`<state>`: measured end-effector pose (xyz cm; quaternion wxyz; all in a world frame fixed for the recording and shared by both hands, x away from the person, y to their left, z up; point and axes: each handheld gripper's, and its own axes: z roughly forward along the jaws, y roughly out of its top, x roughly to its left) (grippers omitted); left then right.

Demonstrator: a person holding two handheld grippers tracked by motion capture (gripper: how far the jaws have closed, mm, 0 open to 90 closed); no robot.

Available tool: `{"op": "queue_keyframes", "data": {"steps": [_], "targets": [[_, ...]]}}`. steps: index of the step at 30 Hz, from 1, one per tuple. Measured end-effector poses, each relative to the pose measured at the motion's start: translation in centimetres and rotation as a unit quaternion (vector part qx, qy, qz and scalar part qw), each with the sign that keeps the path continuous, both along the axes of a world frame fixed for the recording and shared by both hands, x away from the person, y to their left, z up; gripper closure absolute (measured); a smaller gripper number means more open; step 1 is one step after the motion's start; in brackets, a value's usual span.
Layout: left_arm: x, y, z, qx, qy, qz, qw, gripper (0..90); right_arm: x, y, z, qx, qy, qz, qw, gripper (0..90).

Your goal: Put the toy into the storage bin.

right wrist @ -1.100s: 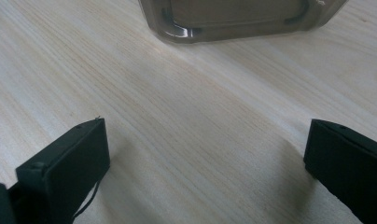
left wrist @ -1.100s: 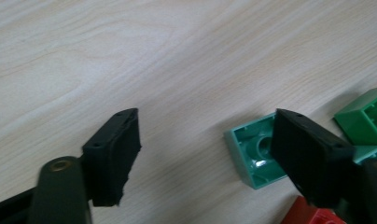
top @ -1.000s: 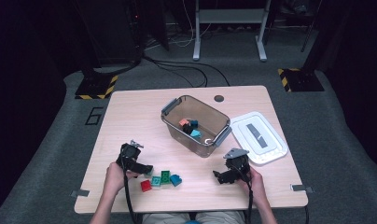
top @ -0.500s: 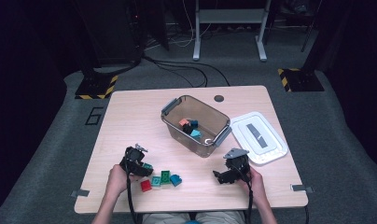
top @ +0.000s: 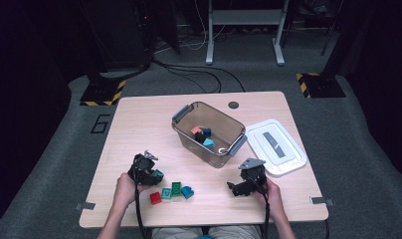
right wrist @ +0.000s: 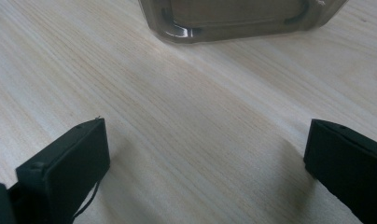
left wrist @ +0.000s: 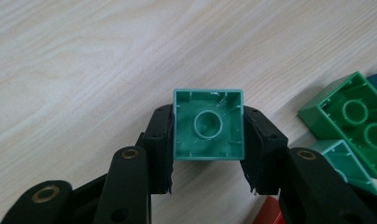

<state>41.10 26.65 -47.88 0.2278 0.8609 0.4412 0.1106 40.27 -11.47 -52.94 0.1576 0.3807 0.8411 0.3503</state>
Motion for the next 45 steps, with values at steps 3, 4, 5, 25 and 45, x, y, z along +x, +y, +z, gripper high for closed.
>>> {"op": "queue_keyframes", "data": {"steps": [3,4,5,25,45], "targets": [[0.1,-0.1,0.7,0.003,-0.006,-0.004,1.0000,58.6,0.0,0.0,0.0,0.000,0.000,0.000,1.0000,0.0],[0.2,-0.1,0.9,0.004,-0.008,-0.006,0.9999,58.5,0.0,0.0,0.0,0.000,-0.001,0.001,1.0000,0.0],[0.2,-0.2,1.1,0.004,-0.010,-0.004,0.9999,58.5,0.0,0.0,0.0,0.000,0.000,0.000,1.0000,0.0],[1.3,-1.9,5.3,0.014,-0.045,-0.023,0.9986,58.6,0.0,0.0,0.0,0.000,-0.001,0.000,1.0000,0.0],[3.2,-3.4,9.9,0.012,-0.083,-0.029,0.9961,58.6,0.0,0.0,0.0,0.000,-0.001,0.001,1.0000,0.0]]}}
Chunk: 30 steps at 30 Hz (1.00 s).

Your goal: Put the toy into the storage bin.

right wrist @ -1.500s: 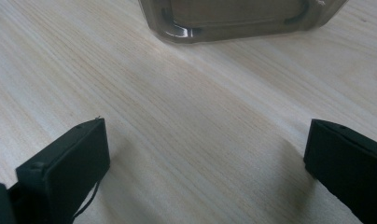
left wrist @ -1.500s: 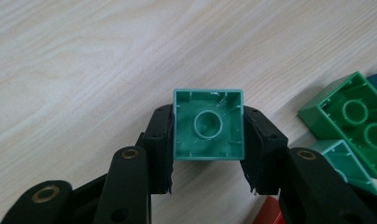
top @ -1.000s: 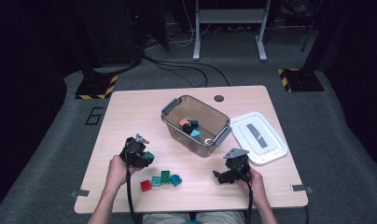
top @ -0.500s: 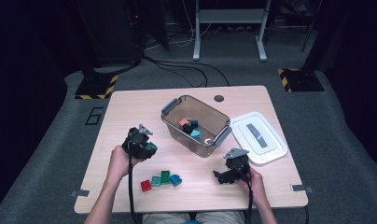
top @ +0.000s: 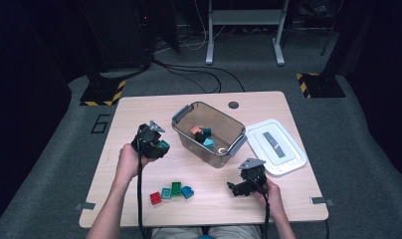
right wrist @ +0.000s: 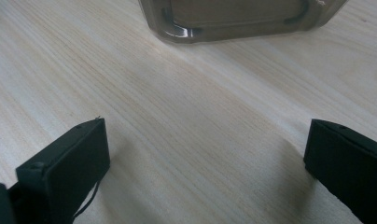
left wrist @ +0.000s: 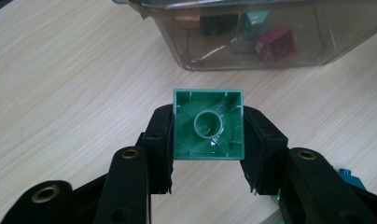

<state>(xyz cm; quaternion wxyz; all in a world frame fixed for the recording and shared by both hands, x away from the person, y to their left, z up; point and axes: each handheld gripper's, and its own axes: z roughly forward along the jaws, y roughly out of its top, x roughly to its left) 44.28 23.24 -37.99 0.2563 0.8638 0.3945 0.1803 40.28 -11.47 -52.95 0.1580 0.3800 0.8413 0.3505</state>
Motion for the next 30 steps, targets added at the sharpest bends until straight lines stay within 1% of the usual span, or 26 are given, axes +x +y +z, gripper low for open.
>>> {"op": "queue_keyframes", "data": {"steps": [5,6,8,11,12,14,15,19,24,30], "targets": [[0.3,-0.5,1.0,0.004,-0.007,-0.007,0.9999,58.6,0.0,0.0,0.0,0.000,0.000,0.000,1.0000,0.0],[0.4,-0.6,1.1,-0.001,-0.010,-0.005,0.9999,58.6,0.0,0.0,0.0,0.000,0.000,-0.001,1.0000,0.0],[0.6,-0.7,1.6,0.000,-0.015,-0.006,0.9999,58.6,0.0,0.0,0.0,0.000,0.000,0.000,1.0000,0.0],[0.9,-0.9,2.0,0.002,-0.015,-0.008,0.9999,58.6,0.0,0.0,0.0,0.000,0.000,0.000,1.0000,0.0],[0.9,-1.0,2.2,0.003,-0.018,-0.008,0.9998,58.6,0.0,0.0,0.0,0.000,0.000,0.000,1.0000,0.0],[1.1,-1.3,2.5,0.001,-0.019,-0.009,0.9998,58.6,0.0,0.0,0.0,0.000,0.000,0.000,1.0000,0.0],[1.2,-1.4,2.6,0.005,-0.019,-0.012,0.9997,58.6,0.0,0.0,0.0,0.000,0.000,0.000,1.0000,0.0],[1.7,-1.7,3.2,-0.001,-0.022,-0.012,0.9997,58.6,0.0,0.0,0.0,0.000,0.000,0.000,1.0000,0.0],[2.1,-2.2,4.0,0.005,-0.026,-0.016,0.9995,58.6,0.0,0.0,0.0,0.000,0.000,0.000,1.0000,0.0],[2.8,-3.1,4.8,0.007,-0.033,-0.022,0.9992,58.6,0.0,0.0,0.0,0.000,0.001,0.000,1.0000,0.0]]}}
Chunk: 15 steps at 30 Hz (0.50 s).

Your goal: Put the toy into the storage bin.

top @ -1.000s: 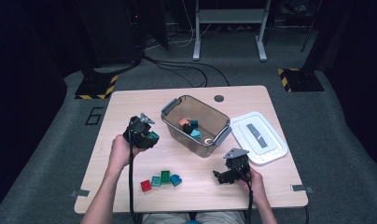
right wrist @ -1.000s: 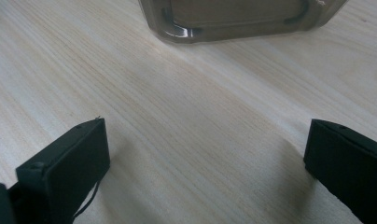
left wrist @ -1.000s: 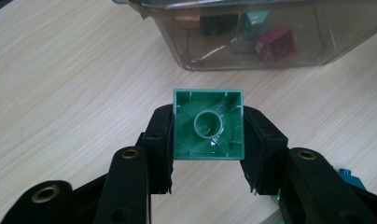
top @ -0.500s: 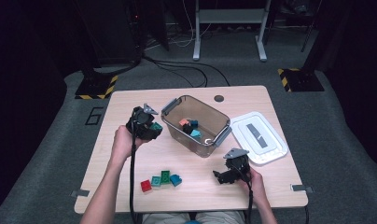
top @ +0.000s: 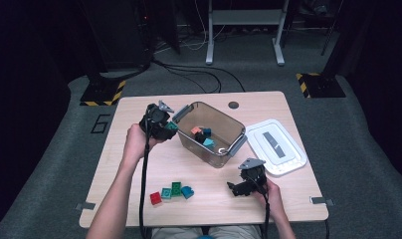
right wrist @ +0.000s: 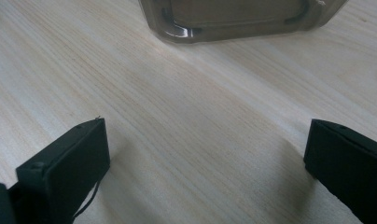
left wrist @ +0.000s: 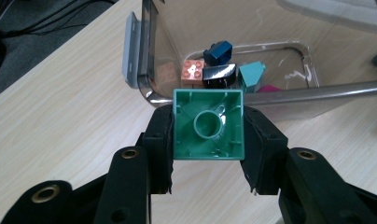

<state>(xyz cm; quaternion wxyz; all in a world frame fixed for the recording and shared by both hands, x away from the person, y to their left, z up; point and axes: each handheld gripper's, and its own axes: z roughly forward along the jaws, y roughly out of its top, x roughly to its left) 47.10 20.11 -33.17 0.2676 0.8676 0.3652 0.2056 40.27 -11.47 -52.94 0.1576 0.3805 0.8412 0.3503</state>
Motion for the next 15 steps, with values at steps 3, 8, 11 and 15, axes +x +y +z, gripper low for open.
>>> {"op": "queue_keyframes", "data": {"steps": [3,8,11,15], "targets": [[0.5,-0.4,0.2,-0.001,0.001,-0.001,1.0000,58.5,0.0,0.0,0.0,0.000,0.000,0.000,1.0000,0.0],[1.2,-1.4,0.6,0.002,-0.002,-0.003,1.0000,58.6,0.0,0.0,0.0,0.000,0.000,0.000,1.0000,0.0],[1.6,-2.1,0.9,0.006,-0.003,-0.007,1.0000,58.6,0.0,0.0,0.0,0.000,0.000,0.001,1.0000,0.0],[2.1,-2.9,1.0,0.011,-0.005,-0.011,0.9999,58.6,0.0,0.0,0.0,0.000,0.000,0.000,1.0000,0.0]]}}
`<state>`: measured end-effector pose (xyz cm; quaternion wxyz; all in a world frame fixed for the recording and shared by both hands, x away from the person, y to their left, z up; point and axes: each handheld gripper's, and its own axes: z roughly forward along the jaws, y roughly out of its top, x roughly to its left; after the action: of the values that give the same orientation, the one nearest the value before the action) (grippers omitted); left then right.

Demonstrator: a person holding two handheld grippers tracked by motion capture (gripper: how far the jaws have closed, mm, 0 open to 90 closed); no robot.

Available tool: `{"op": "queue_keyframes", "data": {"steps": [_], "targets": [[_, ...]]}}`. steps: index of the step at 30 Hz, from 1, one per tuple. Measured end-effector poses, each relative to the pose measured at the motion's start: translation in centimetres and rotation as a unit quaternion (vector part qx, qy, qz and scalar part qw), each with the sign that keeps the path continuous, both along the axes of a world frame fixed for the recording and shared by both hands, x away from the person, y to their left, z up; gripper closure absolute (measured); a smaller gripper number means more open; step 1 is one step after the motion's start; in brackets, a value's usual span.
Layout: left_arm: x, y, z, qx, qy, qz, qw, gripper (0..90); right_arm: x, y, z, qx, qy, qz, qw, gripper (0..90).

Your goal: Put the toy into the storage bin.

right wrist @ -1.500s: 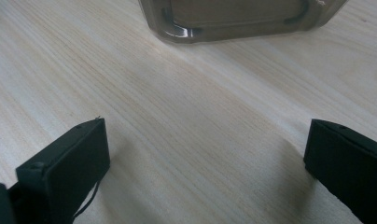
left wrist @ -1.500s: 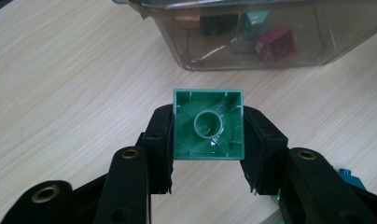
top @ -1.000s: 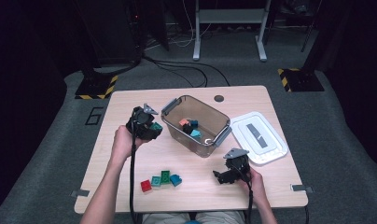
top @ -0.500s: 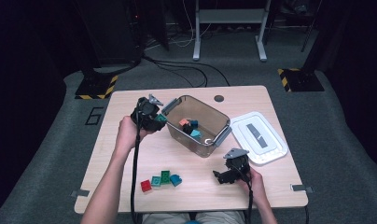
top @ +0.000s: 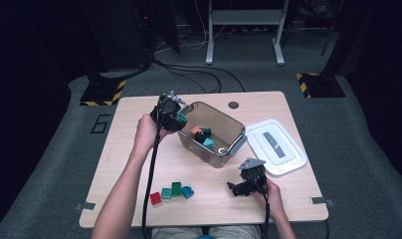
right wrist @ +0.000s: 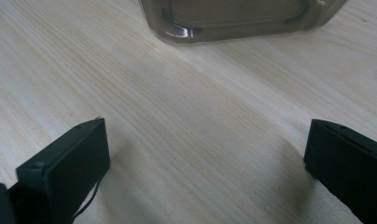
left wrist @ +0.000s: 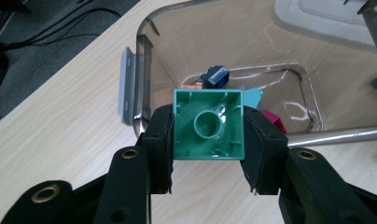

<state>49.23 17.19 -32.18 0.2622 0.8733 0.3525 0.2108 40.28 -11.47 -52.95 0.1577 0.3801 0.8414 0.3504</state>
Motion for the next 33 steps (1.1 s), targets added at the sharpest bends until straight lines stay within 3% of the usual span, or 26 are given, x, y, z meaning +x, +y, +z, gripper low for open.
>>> {"op": "queue_keyframes", "data": {"steps": [11,23,33], "targets": [[1.5,-2.3,-0.2,0.007,0.004,-0.016,0.9998,58.6,0.0,0.0,0.0,0.001,0.000,-0.001,1.0000,0.0],[2.7,-4.5,-1.6,0.023,0.017,-0.028,0.9992,58.5,0.0,0.0,0.0,0.001,0.001,-0.001,1.0000,0.0],[3.5,-5.7,-2.8,0.020,0.032,-0.025,0.9990,58.0,0.0,0.0,0.0,0.001,0.000,-0.001,1.0000,0.0]]}}
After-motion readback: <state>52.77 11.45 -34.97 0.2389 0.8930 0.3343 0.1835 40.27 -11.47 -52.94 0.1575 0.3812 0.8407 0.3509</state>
